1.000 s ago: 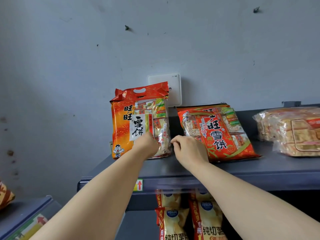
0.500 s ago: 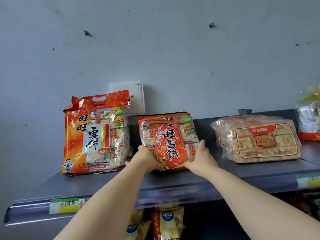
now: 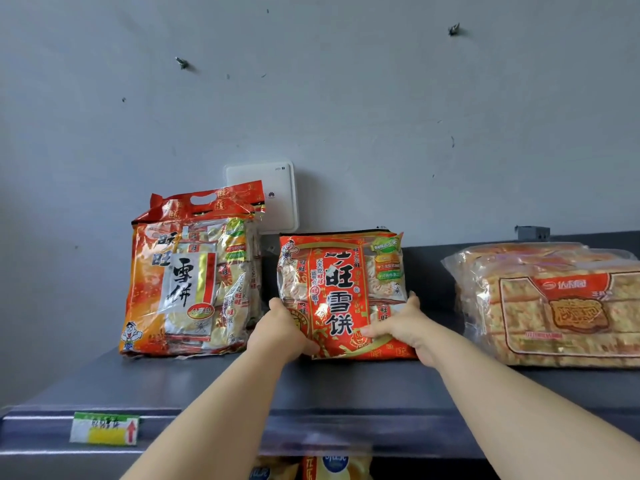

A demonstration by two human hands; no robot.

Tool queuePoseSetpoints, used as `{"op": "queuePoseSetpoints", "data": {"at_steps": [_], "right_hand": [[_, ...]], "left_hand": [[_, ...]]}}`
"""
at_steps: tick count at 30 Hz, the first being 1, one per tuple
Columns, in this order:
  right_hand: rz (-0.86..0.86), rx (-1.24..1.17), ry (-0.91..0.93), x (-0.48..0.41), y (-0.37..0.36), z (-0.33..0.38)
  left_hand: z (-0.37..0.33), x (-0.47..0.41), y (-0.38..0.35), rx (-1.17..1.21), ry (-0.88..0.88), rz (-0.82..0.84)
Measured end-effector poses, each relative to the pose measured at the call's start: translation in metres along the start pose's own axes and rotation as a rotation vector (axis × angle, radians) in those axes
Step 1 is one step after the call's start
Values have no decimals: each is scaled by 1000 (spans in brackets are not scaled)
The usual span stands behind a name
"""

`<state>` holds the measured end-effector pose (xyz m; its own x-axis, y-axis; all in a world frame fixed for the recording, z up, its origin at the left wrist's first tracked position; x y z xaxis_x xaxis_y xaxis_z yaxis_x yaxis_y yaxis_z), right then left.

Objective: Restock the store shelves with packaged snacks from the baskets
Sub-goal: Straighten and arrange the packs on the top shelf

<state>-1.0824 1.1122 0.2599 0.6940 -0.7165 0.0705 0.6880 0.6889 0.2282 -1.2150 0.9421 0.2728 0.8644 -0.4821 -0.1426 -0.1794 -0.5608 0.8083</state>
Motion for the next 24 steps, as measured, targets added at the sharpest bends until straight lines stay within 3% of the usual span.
{"op": "queuePoseSetpoints", "data": {"at_steps": [7, 14, 24], "right_hand": [[68, 49, 100, -11, -28, 1], [-158, 269, 161, -13, -37, 9], [-187, 626, 234, 13, -46, 7]], "left_hand": [[13, 1, 16, -218, 103, -113], [15, -4, 14, -126, 101, -112], [14, 4, 16, -64, 108, -159]]}}
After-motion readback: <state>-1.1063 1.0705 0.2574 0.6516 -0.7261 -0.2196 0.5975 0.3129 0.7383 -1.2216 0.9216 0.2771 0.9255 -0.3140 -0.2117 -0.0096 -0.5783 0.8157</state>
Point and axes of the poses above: each hand's wrist, its own x-axis away from the middle knuckle, its own y-axis out of the back of the hand, z = x × y, the point moved 2 cm from there along -x, towards the middle knuckle, and after that the axes turned 3 degrees about -y, right-handed, at the moved point
